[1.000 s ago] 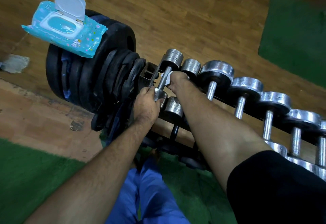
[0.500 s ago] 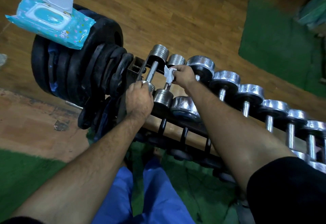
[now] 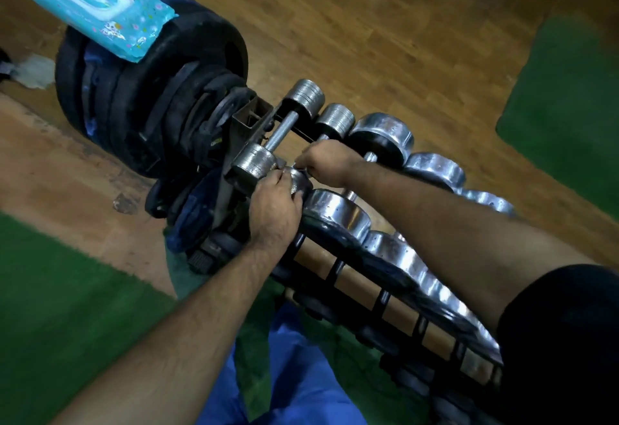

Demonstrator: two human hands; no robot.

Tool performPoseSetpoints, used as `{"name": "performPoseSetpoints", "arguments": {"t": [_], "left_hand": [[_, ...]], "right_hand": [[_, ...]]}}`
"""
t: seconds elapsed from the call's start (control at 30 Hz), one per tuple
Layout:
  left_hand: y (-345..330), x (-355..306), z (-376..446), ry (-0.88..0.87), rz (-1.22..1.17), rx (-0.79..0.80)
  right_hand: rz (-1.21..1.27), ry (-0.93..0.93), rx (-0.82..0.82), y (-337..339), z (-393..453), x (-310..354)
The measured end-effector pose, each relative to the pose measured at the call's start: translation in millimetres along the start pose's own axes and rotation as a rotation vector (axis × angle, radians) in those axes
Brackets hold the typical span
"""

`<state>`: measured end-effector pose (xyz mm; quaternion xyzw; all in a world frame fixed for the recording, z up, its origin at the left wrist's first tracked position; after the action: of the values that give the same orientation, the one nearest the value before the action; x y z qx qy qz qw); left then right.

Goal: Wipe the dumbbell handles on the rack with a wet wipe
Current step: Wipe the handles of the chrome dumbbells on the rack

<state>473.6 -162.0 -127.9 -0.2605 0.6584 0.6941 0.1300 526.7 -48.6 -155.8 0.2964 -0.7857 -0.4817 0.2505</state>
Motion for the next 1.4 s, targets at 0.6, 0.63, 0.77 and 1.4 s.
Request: {"name": "performPoseSetpoints", "arguments": {"t": [0.6, 0.63, 0.77, 1.4], "left_hand": [[-7.7, -2.2, 17.7, 0.103, 0.019, 0.025], [-7.5, -3.0, 18.6, 0.107, 0.023, 0.028], [-9.5, -9.0, 29.2, 0.104, 0.008, 0.085], [-9.5, -2.9, 33.2, 0.138, -0.08, 0.173]], "right_hand": [[-0.156, 0.049, -0.14, -1.4, 12.6, -20.5], [-0.181, 0.08, -0.148, -2.5, 8.9, -9.5], [-0.066, 0.219, -0.218, -2.3, -6.7, -9.1], [-0.348, 0.007, -0.195, -3.1, -1.1, -17.0]]}}
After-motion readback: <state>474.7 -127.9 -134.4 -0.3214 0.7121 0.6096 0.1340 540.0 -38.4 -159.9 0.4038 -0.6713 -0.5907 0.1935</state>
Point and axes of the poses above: each hand's wrist, its own z-axis towards the middle knuckle, its own y-axis out of the back of the hand, x = y × z, the point moved 8 cm from there along z, towards the middle knuckle, and after that the axes turned 14 degrees about -y, right-handed, at the moved point
